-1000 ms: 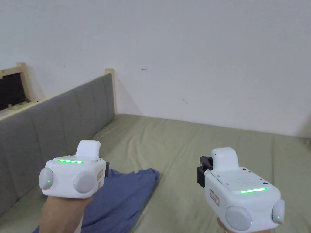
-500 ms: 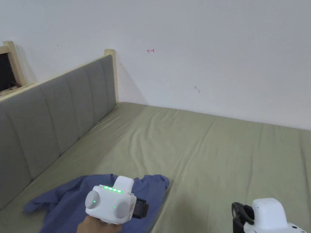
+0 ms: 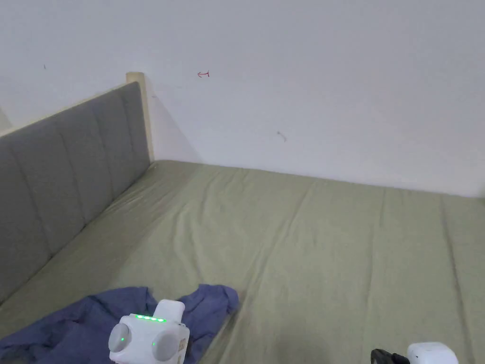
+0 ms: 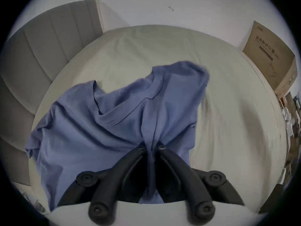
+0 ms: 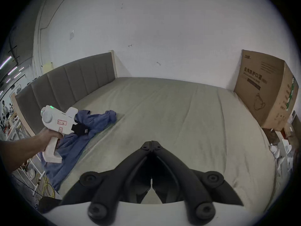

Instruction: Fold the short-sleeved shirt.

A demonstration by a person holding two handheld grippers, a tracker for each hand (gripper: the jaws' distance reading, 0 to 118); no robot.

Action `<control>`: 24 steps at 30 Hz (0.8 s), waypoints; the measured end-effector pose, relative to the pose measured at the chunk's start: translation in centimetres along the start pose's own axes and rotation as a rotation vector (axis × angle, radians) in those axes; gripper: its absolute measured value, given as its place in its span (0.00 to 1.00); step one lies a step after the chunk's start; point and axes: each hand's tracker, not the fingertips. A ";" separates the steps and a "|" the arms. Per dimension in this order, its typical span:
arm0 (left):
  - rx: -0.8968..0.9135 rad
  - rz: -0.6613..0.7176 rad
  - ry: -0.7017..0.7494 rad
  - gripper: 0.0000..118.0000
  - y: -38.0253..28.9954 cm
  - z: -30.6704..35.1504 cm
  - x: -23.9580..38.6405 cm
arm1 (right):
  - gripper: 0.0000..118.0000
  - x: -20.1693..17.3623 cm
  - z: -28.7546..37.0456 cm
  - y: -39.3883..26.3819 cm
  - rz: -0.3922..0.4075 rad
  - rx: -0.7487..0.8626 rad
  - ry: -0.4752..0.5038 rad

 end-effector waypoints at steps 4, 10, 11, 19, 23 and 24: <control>0.149 -0.031 -0.105 0.04 2.6 5.1 4.3 | 0.00 2.3 3.2 0.2 -0.042 0.031 -0.032; 0.335 -0.140 -0.292 0.04 6.7 12.9 15.9 | 0.00 7.0 9.9 0.3 -0.094 0.093 -0.137; 0.356 -0.176 -0.313 0.04 7.1 13.9 18.2 | 0.00 7.7 11.0 0.4 -0.100 0.099 -0.151; 0.390 -0.417 -0.510 0.04 7.0 16.9 38.8 | 0.00 15.6 18.5 -1.5 -0.169 0.146 -0.299; 0.289 -0.535 -0.521 0.04 4.0 13.1 48.1 | 0.00 19.4 19.9 -3.6 -0.210 0.141 -0.352; 0.254 -0.563 -0.503 0.04 2.9 11.5 49.8 | 0.00 20.3 20.1 -4.2 -0.222 0.136 -0.367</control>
